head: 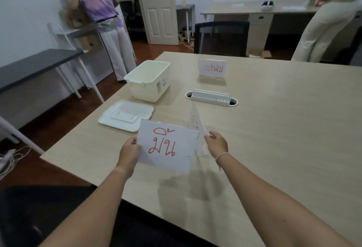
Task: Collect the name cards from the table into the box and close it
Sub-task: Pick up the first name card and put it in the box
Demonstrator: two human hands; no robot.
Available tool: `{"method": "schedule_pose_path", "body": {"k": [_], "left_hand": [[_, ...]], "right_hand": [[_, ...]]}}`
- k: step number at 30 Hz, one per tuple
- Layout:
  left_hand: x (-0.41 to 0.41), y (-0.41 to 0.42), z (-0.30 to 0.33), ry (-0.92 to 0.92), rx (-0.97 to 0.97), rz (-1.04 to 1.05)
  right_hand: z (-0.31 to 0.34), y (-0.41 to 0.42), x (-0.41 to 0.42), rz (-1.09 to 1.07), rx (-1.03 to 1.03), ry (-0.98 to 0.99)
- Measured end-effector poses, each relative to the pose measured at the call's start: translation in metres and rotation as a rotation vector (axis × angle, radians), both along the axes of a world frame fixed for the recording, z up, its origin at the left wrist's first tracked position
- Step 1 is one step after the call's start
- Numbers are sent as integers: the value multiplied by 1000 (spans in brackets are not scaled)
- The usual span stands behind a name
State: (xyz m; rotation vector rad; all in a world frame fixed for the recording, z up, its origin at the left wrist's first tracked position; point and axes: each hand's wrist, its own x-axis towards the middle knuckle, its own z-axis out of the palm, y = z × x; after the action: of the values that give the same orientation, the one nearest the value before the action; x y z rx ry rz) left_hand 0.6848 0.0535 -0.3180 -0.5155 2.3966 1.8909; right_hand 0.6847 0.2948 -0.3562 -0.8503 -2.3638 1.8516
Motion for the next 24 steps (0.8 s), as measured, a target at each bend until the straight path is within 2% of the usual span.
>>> {"method": "schedule_pose_path", "body": {"k": [8, 12, 17, 21, 24], "left_hand": [[-33, -17, 2, -6, 16, -63], [-61, -38, 6, -9, 7, -142], [-91, -73, 15, -2, 17, -258], [-101, -102, 21, -5, 31, -270], [-99, -124, 22, -33, 45, -306]], "right_hand": [[-6, -11, -25, -103, 157, 45], [-3, -29, -37, -283, 50, 167], [5, -70, -43, -362, -124, 246], [14, -112, -42, -450, -295, 282], [24, -147, -36, -472, -320, 296]]}}
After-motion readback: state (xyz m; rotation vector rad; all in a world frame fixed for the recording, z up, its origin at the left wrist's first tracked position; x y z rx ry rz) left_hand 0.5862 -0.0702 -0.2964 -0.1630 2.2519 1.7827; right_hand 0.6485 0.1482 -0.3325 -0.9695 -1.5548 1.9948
